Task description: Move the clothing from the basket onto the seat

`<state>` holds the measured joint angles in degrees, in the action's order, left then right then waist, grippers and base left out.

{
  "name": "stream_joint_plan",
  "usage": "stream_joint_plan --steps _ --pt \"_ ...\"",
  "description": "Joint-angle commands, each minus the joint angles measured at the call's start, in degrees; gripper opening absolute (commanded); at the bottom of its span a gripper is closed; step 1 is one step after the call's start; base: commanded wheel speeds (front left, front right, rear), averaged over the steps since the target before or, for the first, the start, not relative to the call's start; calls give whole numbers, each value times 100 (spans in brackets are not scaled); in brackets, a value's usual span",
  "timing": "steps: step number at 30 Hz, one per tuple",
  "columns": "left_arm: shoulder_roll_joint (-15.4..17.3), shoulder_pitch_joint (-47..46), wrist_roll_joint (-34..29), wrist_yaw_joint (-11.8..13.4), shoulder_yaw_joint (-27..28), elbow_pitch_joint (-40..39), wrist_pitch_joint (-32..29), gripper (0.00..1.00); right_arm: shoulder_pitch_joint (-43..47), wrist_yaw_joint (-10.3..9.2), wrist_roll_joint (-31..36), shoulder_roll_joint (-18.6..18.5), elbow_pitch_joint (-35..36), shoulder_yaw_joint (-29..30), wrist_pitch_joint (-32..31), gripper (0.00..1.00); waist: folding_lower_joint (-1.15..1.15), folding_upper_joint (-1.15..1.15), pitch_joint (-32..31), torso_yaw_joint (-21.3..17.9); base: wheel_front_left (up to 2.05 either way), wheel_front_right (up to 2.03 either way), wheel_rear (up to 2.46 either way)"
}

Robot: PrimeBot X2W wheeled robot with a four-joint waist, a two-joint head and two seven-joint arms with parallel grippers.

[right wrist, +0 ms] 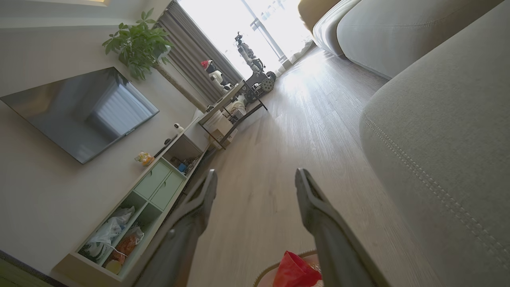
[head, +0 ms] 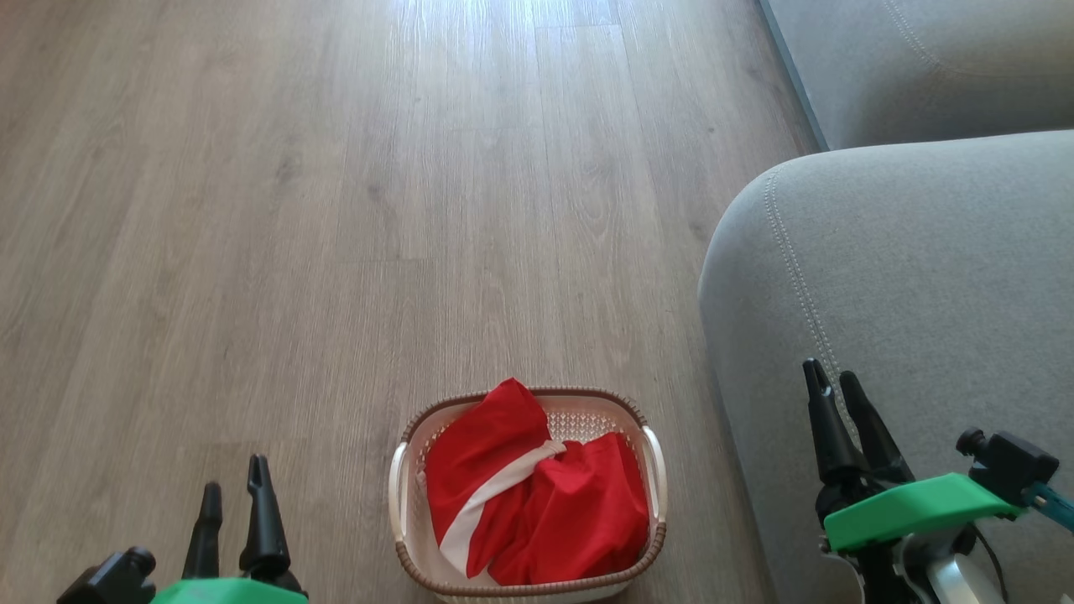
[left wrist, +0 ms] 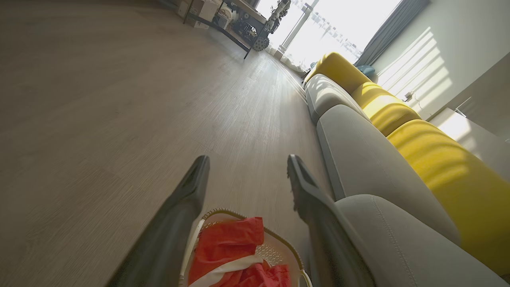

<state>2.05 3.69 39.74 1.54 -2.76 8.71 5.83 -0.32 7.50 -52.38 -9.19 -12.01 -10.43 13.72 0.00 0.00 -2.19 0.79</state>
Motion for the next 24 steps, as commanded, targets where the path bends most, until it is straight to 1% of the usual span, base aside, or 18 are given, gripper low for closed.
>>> stream_joint_plan --steps 1,3,24 --pt "86 -32 -207 29 82 -193 100 100 -63 -1 233 4 175 18 61 100 0 0 0 2 0 0 0" --pt "92 -3 -438 42 76 -176 150 100 -54 -1 501 43 147 58 65 100 0 0 -5 3 0 0 0" --pt "102 144 -1939 120 -45 -5 502 100 -3 -1 2345 312 47 279 94 100 0 0 -24 33 0 0 0"
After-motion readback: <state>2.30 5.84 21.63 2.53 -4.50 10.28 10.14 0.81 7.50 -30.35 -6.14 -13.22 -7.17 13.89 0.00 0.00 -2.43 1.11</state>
